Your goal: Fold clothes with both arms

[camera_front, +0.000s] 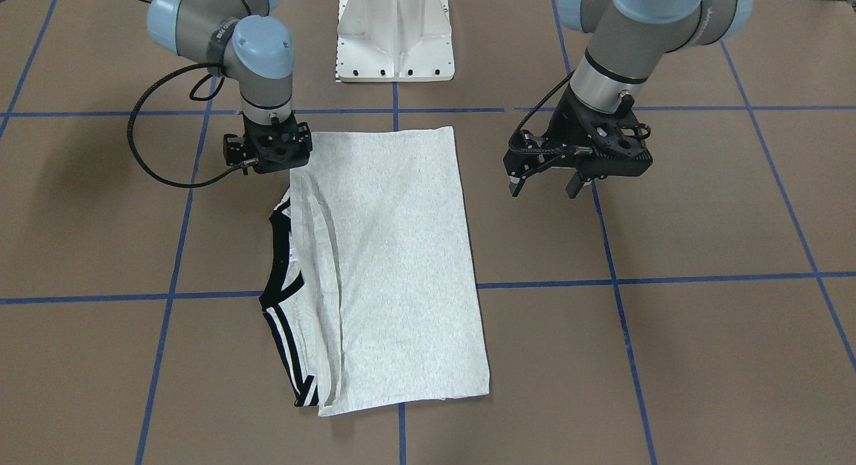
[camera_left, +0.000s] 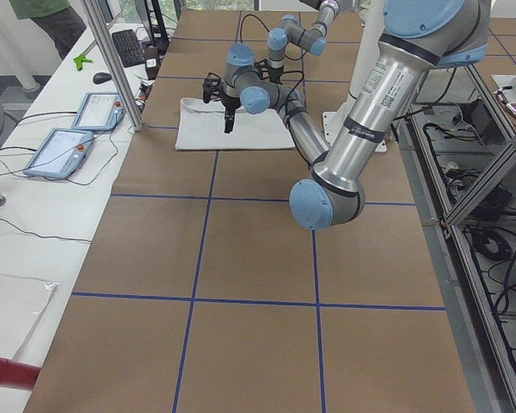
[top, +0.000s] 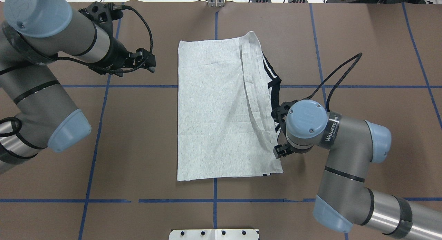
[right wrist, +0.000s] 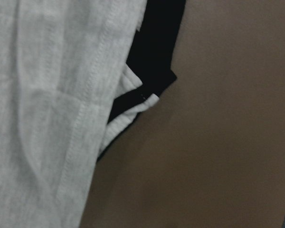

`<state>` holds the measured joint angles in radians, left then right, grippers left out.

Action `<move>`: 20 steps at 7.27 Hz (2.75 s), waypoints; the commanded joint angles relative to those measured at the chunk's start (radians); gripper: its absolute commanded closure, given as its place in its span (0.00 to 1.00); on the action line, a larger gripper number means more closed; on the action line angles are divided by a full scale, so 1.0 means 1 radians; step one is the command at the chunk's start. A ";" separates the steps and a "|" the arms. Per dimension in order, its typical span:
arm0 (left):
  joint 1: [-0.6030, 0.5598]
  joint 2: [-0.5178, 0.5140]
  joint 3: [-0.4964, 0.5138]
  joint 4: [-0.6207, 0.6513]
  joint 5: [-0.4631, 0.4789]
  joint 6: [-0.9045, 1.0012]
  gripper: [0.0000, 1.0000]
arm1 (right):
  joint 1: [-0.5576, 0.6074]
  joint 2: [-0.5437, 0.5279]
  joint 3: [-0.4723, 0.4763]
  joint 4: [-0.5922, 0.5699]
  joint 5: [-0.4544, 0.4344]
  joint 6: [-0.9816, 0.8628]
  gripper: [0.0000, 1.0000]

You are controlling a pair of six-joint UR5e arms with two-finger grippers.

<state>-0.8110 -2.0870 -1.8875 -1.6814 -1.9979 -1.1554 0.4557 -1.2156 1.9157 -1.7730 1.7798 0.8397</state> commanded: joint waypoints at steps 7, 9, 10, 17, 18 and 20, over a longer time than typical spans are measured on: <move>0.001 0.001 0.014 -0.006 -0.001 0.014 0.00 | 0.063 0.300 -0.348 0.159 -0.020 0.001 0.00; 0.001 0.001 0.016 -0.007 -0.001 0.013 0.00 | 0.077 0.297 -0.354 0.152 -0.023 -0.007 0.00; 0.001 -0.001 0.018 -0.007 0.001 0.010 0.00 | 0.090 0.288 -0.354 0.152 -0.020 -0.019 0.00; 0.006 -0.008 0.039 -0.046 0.001 -0.001 0.00 | 0.208 0.171 -0.275 0.139 0.018 -0.162 0.00; 0.012 -0.007 0.039 -0.046 0.002 -0.001 0.00 | 0.221 0.174 -0.242 0.136 0.041 -0.162 0.00; 0.071 -0.002 0.038 -0.070 0.011 -0.077 0.00 | 0.242 0.180 -0.158 0.144 0.107 -0.145 0.00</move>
<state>-0.7751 -2.0922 -1.8488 -1.7348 -1.9922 -1.1764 0.6863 -1.0372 1.7032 -1.6329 1.8558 0.6884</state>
